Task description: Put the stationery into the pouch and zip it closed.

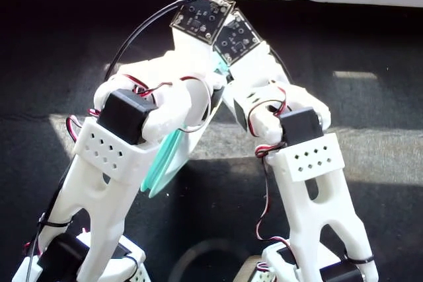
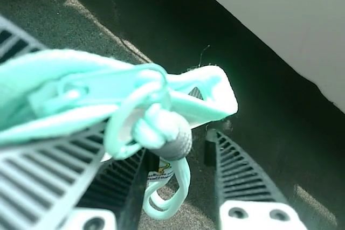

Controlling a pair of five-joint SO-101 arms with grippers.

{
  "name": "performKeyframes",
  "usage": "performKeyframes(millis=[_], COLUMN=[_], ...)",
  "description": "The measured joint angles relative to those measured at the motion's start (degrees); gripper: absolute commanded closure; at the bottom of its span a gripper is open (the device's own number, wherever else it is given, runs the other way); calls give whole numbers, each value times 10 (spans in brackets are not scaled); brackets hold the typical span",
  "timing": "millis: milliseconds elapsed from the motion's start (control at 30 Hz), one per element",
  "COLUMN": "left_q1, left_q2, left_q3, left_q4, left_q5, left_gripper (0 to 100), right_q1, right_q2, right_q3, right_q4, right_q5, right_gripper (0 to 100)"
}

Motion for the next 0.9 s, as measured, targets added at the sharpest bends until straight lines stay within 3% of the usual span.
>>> performKeyframes(millis=[600,900], left_q1=[17,17], left_q2=[1,1], left_q3=[4,3], left_q4=[15,38], left_q5=[0,-2], left_gripper=[990,990], right_q1=[46,99], right_q2=[1,-1], right_q3=[-40,48], right_q4=[-47,-138], right_q5=[12,68], right_gripper=[993,993])
